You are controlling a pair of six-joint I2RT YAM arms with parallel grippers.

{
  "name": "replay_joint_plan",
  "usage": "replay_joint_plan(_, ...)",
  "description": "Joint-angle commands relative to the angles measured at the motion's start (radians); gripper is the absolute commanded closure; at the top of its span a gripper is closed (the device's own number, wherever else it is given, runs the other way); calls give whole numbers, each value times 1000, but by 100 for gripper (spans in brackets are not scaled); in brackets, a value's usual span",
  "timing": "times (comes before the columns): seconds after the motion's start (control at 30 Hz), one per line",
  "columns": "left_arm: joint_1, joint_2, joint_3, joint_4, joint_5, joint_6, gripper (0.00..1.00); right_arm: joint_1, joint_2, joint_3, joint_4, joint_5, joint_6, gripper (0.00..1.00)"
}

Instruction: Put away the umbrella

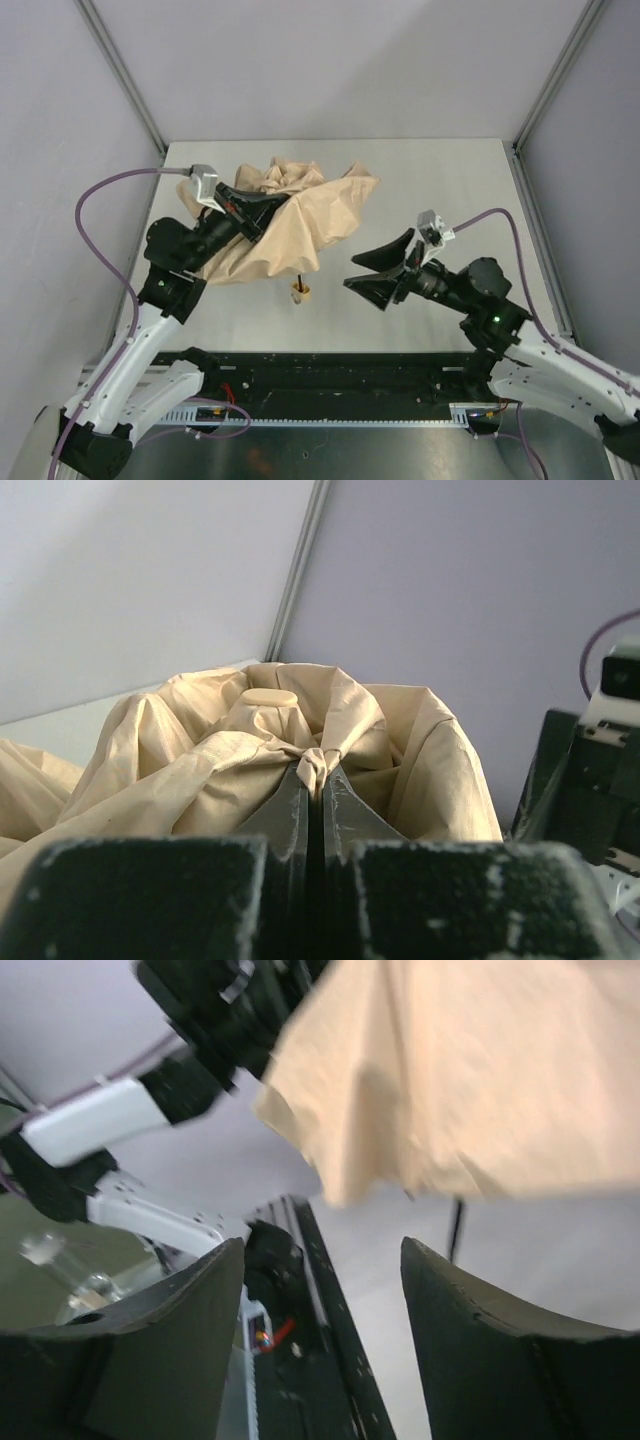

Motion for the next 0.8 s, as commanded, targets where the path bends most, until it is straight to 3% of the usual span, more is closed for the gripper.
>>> replay_joint_plan(0.0,5,-39,-44,192,87,63,100,102,175,57,403,127,84,37)
replay_joint_plan(0.2,-9,-69,-114,296,143,-20,100,160,517,231,448,154,95,63)
replay_joint_plan(0.3,-17,-96,-138,335,141,-61,100,192,606,259,421,139,100,71)
replay_joint_plan(0.4,-18,-133,-160,360,117,-69,100,204,595,262,317,117,62,73)
replay_joint_plan(0.47,-17,-154,-174,384,105,-64,100,205,539,263,207,82,15,65)
replay_joint_plan(0.6,-19,-166,-190,418,126,-30,100,194,356,264,-66,14,-114,32)
replay_joint_plan(0.67,-19,-165,-195,425,140,-8,100,180,231,257,-269,96,-158,25)
replay_joint_plan(0.77,-20,-149,-189,428,156,1,100,156,44,220,-412,234,-145,17)
